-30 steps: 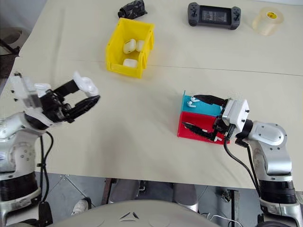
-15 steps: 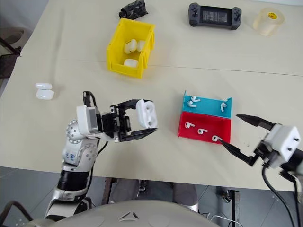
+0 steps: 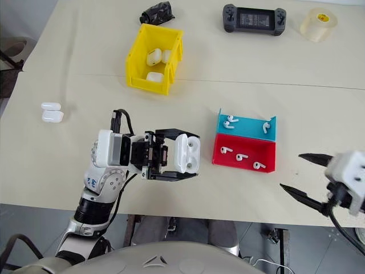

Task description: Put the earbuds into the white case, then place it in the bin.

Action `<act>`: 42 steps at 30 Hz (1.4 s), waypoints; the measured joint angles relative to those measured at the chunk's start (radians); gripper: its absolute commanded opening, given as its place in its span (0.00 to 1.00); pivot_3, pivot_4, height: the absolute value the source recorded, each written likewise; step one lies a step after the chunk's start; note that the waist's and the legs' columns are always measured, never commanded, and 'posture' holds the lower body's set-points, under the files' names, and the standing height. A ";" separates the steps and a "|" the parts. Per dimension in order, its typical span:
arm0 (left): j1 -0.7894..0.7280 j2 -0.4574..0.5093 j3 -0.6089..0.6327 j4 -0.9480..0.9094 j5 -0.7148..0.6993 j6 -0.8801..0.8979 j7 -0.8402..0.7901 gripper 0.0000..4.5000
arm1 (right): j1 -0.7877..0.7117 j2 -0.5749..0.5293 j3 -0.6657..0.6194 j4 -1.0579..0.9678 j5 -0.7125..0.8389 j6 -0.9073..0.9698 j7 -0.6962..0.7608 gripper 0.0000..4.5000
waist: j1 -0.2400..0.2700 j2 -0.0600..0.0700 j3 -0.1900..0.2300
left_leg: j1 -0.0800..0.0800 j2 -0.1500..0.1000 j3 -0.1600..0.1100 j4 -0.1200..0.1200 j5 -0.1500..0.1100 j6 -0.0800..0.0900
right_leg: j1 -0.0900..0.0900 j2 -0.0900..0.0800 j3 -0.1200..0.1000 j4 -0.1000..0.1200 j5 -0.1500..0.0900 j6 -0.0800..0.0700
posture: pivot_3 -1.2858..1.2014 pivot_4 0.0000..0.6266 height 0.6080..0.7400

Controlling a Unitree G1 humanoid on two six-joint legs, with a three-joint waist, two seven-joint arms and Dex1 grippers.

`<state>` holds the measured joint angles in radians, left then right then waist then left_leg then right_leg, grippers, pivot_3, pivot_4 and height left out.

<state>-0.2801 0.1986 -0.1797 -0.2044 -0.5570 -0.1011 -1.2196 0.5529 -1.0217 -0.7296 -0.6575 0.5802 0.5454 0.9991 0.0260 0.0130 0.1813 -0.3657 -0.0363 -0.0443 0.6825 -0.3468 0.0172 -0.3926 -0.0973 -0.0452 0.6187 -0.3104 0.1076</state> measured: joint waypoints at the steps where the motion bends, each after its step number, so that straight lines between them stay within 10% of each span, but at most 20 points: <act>1: -0.003 0.001 0.000 0.016 0.000 -0.005 -0.006 0.62 | -0.033 -0.033 0.026 -0.040 0.023 0.066 -0.025 1.00 | 0.001 0.000 0.000 | 0.000 0.000 0.000 0.000 0.000 0.000 | 0.000 0.000 0.000 0.000 0.000 0.000 | 0.52 0.24 1.00; 18: -0.052 0.056 0.014 0.051 0.004 0.029 0.007 0.62 | -0.415 -0.319 0.589 -0.098 -0.111 0.341 -0.181 1.00 | 0.008 -0.001 0.000 | -0.004 -0.002 -0.003 0.001 0.000 0.002 | -0.001 -0.001 -0.003 -0.003 0.000 0.000 | 0.52 0.24 1.00; 30: -0.047 0.055 0.004 0.025 0.004 0.058 0.027 0.62 | -0.518 -0.335 0.700 -0.061 -0.188 0.346 -0.144 1.00 | 0.001 0.000 0.000 | -0.004 -0.002 -0.003 0.001 0.000 0.001 | -0.001 -0.001 -0.003 -0.002 0.000 0.000 | 0.52 0.24 1.00; 37: -0.047 0.053 0.003 0.025 0.004 0.070 0.029 0.62 | -0.544 -0.310 0.735 -0.048 -0.196 0.358 -0.139 0.51 | 0.001 -0.001 0.000 | -0.004 -0.002 -0.003 0.001 0.000 0.001 | -0.001 -0.001 -0.003 -0.002 0.000 0.000 | 0.52 0.24 1.00; 42: -0.047 0.052 0.003 0.025 0.004 0.079 0.032 0.62 | -0.561 -0.298 0.762 -0.043 -0.201 0.359 -0.138 0.51 | 0.001 0.000 0.000 | -0.004 -0.002 -0.003 0.001 0.000 0.001 | -0.001 -0.001 -0.003 -0.002 0.000 0.000 | 0.52 0.24 1.00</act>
<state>-0.3273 0.2510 -0.1765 -0.1793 -0.5534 -0.0225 -1.1876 -0.0085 -1.3194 0.0323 -0.7001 0.3791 0.9044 0.8607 0.0269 0.0125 0.1815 -0.3695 -0.0380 -0.0471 0.6834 -0.3470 0.0183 -0.3938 -0.0985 -0.0481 0.6164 -0.3102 0.1081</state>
